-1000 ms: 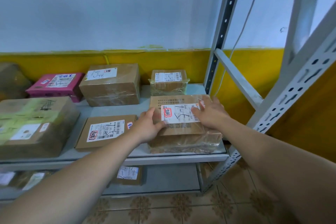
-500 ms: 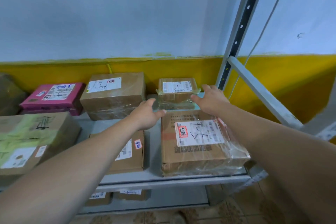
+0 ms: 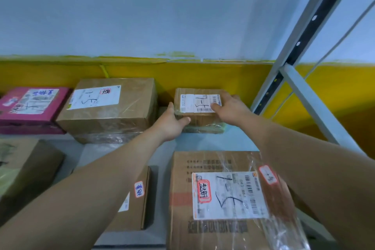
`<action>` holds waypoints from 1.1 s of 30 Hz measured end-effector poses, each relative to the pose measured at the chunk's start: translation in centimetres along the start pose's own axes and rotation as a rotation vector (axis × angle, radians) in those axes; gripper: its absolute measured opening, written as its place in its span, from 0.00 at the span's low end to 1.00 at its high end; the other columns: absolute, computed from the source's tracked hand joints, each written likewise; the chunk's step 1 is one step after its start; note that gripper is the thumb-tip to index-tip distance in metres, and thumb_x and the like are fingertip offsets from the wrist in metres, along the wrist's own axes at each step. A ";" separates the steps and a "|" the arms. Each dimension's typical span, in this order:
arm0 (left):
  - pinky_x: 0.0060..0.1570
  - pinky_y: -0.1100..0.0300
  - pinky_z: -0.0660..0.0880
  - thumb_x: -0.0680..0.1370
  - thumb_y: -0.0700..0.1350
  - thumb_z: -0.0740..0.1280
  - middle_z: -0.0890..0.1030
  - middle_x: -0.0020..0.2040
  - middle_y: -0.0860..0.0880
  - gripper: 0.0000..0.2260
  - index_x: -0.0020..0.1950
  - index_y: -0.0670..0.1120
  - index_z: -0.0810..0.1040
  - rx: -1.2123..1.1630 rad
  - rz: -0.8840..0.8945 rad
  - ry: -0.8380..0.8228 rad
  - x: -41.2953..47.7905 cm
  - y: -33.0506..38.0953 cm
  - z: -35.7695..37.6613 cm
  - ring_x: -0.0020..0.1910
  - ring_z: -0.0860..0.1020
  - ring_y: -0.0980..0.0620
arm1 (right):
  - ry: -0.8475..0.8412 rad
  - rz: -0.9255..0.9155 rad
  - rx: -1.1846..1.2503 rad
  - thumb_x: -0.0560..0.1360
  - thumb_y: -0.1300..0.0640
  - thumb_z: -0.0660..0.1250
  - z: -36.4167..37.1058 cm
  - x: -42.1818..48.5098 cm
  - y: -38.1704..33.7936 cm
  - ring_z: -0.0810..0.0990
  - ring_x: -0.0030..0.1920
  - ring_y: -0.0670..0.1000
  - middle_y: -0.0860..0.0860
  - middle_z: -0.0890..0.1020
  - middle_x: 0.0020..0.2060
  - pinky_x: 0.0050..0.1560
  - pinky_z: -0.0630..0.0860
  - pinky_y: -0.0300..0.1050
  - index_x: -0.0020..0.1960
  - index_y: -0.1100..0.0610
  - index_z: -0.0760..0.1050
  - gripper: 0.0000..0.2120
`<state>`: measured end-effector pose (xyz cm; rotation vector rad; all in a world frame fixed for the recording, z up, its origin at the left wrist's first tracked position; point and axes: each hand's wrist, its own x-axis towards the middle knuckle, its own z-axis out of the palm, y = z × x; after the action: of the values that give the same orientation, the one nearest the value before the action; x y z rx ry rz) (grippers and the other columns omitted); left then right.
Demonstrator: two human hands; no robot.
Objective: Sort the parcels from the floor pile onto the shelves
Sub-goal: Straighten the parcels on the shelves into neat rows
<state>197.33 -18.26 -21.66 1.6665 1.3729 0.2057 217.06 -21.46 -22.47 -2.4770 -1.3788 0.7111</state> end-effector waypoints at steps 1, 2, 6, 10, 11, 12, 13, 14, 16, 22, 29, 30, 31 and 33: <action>0.69 0.60 0.60 0.81 0.49 0.64 0.61 0.77 0.49 0.36 0.80 0.45 0.44 0.002 0.003 -0.007 0.3 0.0 0.2 0.75 0.62 0.48 | 0.000 0.002 0.016 0.81 0.42 0.59 0.1 0.1 0.0 0.71 0.67 0.64 0.62 0.66 0.70 0.67 0.70 0.54 0.79 0.51 0.56 0.30; 0.68 0.61 0.60 0.81 0.48 0.64 0.63 0.77 0.50 0.35 0.80 0.46 0.44 0.007 0.008 -0.014 0.5 0.1 0.3 0.74 0.63 0.49 | 0.000 0.006 0.032 0.81 0.43 0.59 0.2 0.2 0.1 0.72 0.66 0.63 0.61 0.65 0.71 0.66 0.70 0.54 0.79 0.51 0.55 0.31; 0.68 0.59 0.63 0.81 0.47 0.64 0.65 0.75 0.50 0.34 0.80 0.48 0.46 0.039 0.036 -0.056 0.8 -0.1 0.8 0.71 0.67 0.49 | 0.004 0.013 0.045 0.81 0.44 0.60 0.4 0.5 0.5 0.69 0.69 0.61 0.60 0.65 0.72 0.65 0.69 0.52 0.79 0.52 0.55 0.31; 0.61 0.63 0.64 0.81 0.47 0.63 0.67 0.74 0.50 0.34 0.80 0.48 0.46 0.063 0.052 -0.106 0.7 0.1 0.6 0.70 0.69 0.50 | 0.015 0.019 0.044 0.81 0.47 0.60 0.1 0.1 0.9 0.70 0.68 0.60 0.59 0.64 0.71 0.65 0.70 0.51 0.79 0.53 0.57 0.29; 0.60 0.64 0.64 0.81 0.48 0.63 0.67 0.74 0.50 0.34 0.80 0.48 0.46 0.071 0.054 -0.114 0.8 0.2 0.5 0.70 0.69 0.50 | 0.022 0.022 0.045 0.81 0.47 0.60 0.0 0.0 1.0 0.71 0.67 0.60 0.59 0.65 0.71 0.64 0.70 0.51 0.78 0.53 0.58 0.28; 0.60 0.63 0.64 0.81 0.48 0.63 0.67 0.75 0.50 0.34 0.80 0.48 0.47 0.083 0.056 -0.126 1.0 0.1 0.5 0.69 0.69 0.49 | 0.031 0.025 0.047 0.81 0.47 0.61 -0.1 -0.1 1.1 0.72 0.66 0.60 0.59 0.65 0.70 0.64 0.70 0.51 0.77 0.52 0.59 0.27; 0.63 0.62 0.65 0.81 0.49 0.64 0.66 0.75 0.51 0.34 0.80 0.49 0.47 0.094 0.065 -0.140 1.1 0.1 0.5 0.69 0.69 0.49 | 0.038 0.028 0.048 0.81 0.47 0.61 -0.1 -0.2 1.3 0.72 0.65 0.60 0.58 0.66 0.70 0.64 0.71 0.52 0.77 0.52 0.60 0.26; 0.66 0.59 0.66 0.81 0.49 0.64 0.67 0.75 0.51 0.34 0.80 0.49 0.47 0.100 0.075 -0.154 1.2 0.2 0.5 0.69 0.70 0.50 | 0.041 0.030 0.047 0.81 0.47 0.61 -0.1 -0.3 1.4 0.72 0.65 0.61 0.58 0.66 0.69 0.65 0.71 0.53 0.76 0.52 0.60 0.26; 0.69 0.54 0.67 0.80 0.47 0.65 0.69 0.73 0.52 0.32 0.80 0.51 0.51 0.089 0.085 -0.172 1.3 0.2 0.6 0.69 0.71 0.50 | 0.041 0.032 0.044 0.81 0.47 0.61 -0.2 -0.3 1.6 0.72 0.65 0.61 0.58 0.66 0.69 0.65 0.72 0.54 0.76 0.52 0.60 0.26; 0.71 0.52 0.65 0.81 0.46 0.64 0.67 0.75 0.49 0.31 0.80 0.49 0.52 0.063 0.071 -0.166 1.4 0.4 0.5 0.71 0.68 0.48 | 0.064 0.044 0.055 0.81 0.46 0.62 -0.1 -0.5 1.7 0.74 0.63 0.60 0.57 0.65 0.69 0.64 0.74 0.55 0.77 0.52 0.60 0.27; 0.69 0.57 0.64 0.82 0.47 0.62 0.65 0.75 0.51 0.31 0.80 0.50 0.49 0.092 0.060 -0.187 1.4 0.6 0.7 0.71 0.68 0.49 | 0.108 0.047 0.099 0.80 0.46 0.64 0.0 -0.5 2.2 0.76 0.60 0.58 0.55 0.68 0.67 0.56 0.76 0.50 0.75 0.52 0.63 0.26; 0.69 0.57 0.64 0.82 0.47 0.62 0.66 0.75 0.51 0.31 0.80 0.51 0.49 0.090 0.064 -0.200 1.4 0.7 0.7 0.71 0.68 0.49 | 0.108 0.049 0.098 0.80 0.47 0.63 -0.1 -0.6 2.4 0.76 0.60 0.58 0.55 0.68 0.67 0.54 0.76 0.49 0.75 0.52 0.63 0.26; 0.68 0.57 0.65 0.82 0.46 0.62 0.66 0.75 0.52 0.31 0.80 0.51 0.48 0.092 0.067 -0.208 1.4 0.7 0.8 0.71 0.69 0.49 | 0.108 0.050 0.095 0.80 0.47 0.63 -0.1 -0.6 2.5 0.76 0.60 0.58 0.55 0.68 0.67 0.53 0.75 0.48 0.75 0.52 0.63 0.26; 0.67 0.58 0.65 0.82 0.47 0.62 0.67 0.75 0.51 0.31 0.80 0.51 0.48 0.102 0.072 -0.207 1.3 0.9 0.9 0.70 0.69 0.49 | 0.104 0.048 0.085 0.81 0.47 0.63 -0.1 -0.6 2.5 0.75 0.61 0.58 0.55 0.67 0.68 0.55 0.75 0.49 0.76 0.52 0.62 0.26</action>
<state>198.95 -17.64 -22.06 1.7705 1.1868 0.0035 218.71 -23.32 -23.26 -2.4507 -1.2313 0.6275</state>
